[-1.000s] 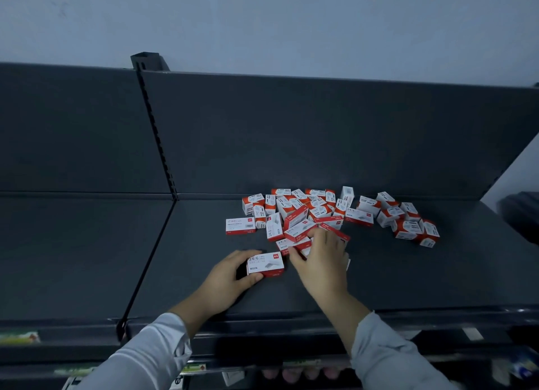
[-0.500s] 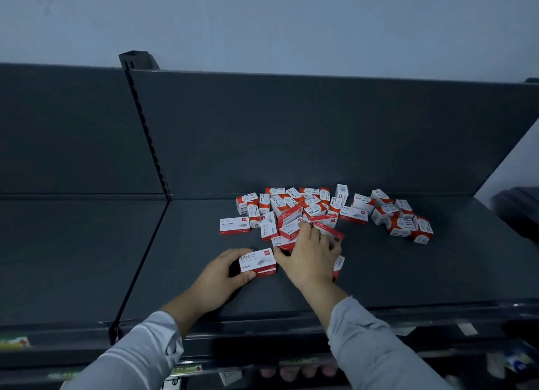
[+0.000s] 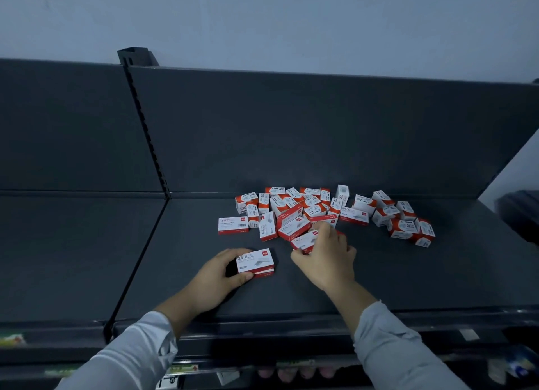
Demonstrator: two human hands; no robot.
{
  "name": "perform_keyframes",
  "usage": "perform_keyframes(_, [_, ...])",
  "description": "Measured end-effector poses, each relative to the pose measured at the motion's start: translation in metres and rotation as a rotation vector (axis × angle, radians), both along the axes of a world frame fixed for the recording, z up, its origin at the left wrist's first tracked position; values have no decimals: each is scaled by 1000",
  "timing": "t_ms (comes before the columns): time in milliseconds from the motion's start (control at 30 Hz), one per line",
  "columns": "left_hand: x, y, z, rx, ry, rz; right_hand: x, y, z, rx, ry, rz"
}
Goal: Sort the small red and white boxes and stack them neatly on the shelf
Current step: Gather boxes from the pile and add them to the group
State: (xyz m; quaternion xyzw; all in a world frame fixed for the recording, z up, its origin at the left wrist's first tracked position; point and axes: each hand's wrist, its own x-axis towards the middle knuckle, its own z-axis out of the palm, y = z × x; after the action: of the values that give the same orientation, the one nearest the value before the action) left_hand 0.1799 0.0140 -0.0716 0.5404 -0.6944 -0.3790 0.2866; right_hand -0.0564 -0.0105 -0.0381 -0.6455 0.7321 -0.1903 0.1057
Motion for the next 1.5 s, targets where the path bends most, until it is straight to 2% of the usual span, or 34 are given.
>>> perform_keyframes(200, [-2,-1,4,41,10,28,-20,-5,8,138,88,238])
perform_keyframes(333, [-7,-3,10,20,-104,27,-25,-11,16,146,238,414])
perform_keyframes(500, [-12,-1,10,-54,-283,66,-31,-20,20,138,295,517])
perform_keyframes(733, [-12,3,18,-86,-431,78,-33,-26,24,59,590,595])
perform_keyframes(833, [-13,3,25,-95,-494,79,-33,-29,31,119,620,606])
perform_keyframes(1000, [-14,2,27,-75,-572,111,-26,-20,34,298,488,648])
perform_keyframes(1300, [-22,10,26,-115,-554,134,-25,-4,17,227,288,638])
perform_keyframes(1500, [-25,9,26,-39,-550,163,-23,-1,13,213,191,616])
